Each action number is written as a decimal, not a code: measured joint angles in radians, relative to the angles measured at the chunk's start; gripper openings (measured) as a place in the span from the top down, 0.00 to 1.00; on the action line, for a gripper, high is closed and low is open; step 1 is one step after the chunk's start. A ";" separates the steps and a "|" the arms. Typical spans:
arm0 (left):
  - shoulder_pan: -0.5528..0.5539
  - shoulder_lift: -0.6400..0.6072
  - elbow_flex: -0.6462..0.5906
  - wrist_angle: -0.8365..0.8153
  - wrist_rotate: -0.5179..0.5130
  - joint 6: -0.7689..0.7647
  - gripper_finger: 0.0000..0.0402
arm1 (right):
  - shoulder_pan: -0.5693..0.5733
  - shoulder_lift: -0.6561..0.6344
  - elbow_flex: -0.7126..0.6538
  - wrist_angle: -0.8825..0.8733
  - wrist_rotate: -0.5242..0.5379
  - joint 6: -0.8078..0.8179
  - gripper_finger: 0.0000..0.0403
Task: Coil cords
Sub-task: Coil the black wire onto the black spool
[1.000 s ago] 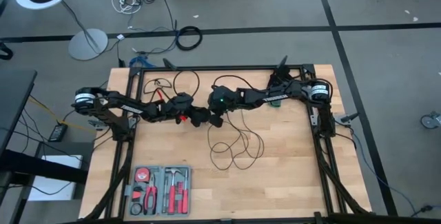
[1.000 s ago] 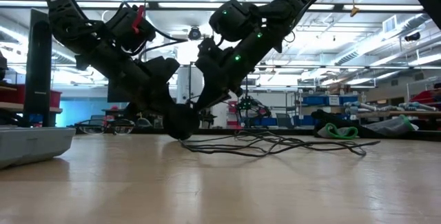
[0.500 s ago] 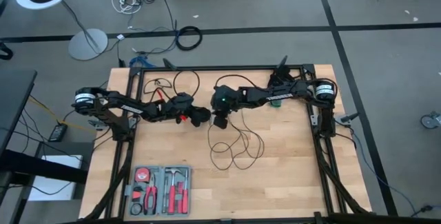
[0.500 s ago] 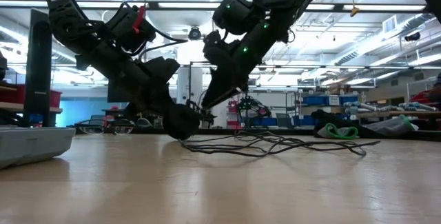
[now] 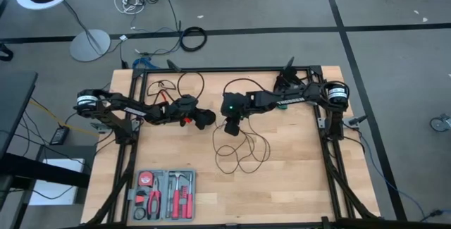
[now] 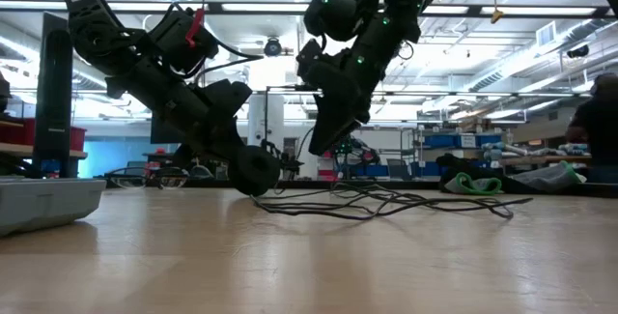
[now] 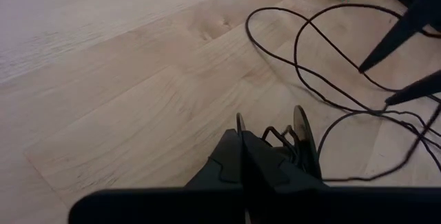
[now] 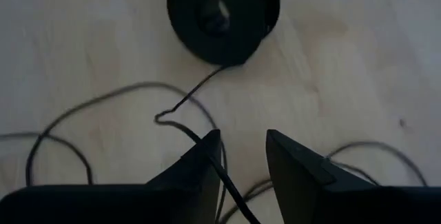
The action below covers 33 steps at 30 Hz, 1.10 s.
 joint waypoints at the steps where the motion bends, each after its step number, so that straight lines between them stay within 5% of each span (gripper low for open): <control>1: 0.000 0.000 0.000 0.000 0.000 0.000 1.00 | 0.006 0.000 -0.004 0.002 0.000 0.002 0.71; 16: 0.000 0.000 0.000 0.001 -0.007 0.018 1.00 | 0.071 -0.016 -0.049 -0.199 -0.001 -0.051 0.67; 33: 0.000 0.000 0.000 0.003 -0.008 0.022 1.00 | 0.051 -0.127 -0.048 -0.181 0.000 -0.112 0.67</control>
